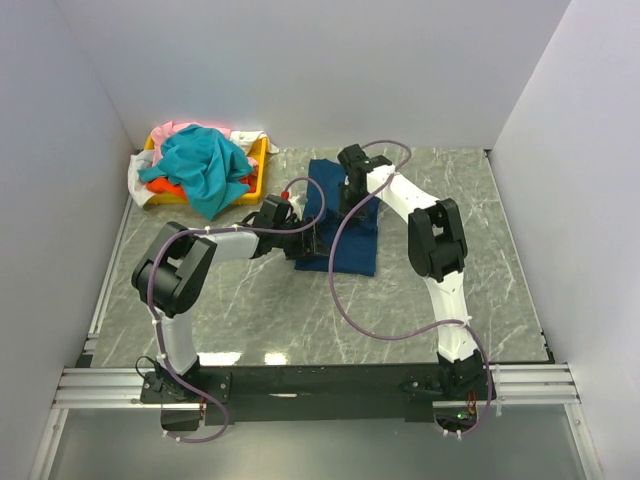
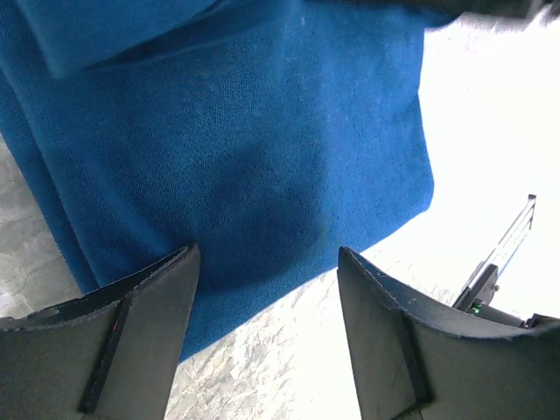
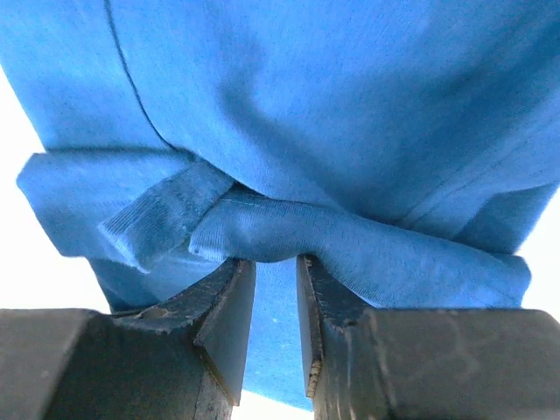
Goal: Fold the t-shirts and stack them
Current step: Fold the tshirt
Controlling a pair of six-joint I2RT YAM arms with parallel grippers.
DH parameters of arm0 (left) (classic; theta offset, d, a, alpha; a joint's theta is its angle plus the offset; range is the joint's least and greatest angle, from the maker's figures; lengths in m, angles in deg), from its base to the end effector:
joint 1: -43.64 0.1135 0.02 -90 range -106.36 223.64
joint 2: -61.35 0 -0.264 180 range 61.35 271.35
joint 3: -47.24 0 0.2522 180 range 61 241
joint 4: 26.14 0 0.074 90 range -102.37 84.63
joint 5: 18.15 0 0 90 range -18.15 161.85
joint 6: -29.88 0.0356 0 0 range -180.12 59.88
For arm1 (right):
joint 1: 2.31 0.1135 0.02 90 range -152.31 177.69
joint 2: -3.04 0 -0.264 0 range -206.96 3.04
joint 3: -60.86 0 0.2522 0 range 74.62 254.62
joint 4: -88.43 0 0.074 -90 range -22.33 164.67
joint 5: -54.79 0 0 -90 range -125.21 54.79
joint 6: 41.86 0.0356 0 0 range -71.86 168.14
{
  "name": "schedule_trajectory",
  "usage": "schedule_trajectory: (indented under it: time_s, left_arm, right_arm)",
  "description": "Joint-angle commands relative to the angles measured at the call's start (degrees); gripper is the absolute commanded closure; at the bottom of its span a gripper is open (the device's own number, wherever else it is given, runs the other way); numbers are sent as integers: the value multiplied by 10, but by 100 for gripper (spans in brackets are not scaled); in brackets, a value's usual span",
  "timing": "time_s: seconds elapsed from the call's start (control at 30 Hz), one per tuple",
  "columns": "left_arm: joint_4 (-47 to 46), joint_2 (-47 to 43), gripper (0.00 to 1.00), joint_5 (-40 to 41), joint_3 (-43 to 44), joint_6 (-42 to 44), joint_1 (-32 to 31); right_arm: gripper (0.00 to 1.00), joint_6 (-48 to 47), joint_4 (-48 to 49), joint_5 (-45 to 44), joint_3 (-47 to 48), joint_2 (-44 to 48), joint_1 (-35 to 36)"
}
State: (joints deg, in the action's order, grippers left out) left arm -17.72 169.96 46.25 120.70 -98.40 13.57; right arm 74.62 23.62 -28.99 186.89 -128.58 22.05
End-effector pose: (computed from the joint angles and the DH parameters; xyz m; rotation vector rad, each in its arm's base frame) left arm 0.3275 -0.2074 0.1454 0.0640 2.5113 -1.0724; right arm 0.4384 0.2028 0.1832 0.0261 2.8580 0.3522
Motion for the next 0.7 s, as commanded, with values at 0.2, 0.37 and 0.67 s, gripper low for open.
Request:
schedule_trajectory:
  time_s: [0.2, 0.37, 0.67]
  left_arm:
    - [88, 30, 28, 43, -29, 34, -17]
    - [97, 25, 28, 50, -21, 43, -24]
    - [128, 1, 27, 63, 12, 56, -32]
  right_arm:
    - [67, 23, -7, -54, 160, -46, -34]
    - [66, 39, 9, -26, 212, -34, -61]
    - [65, 6, 15, -14, 59, 78, -70]
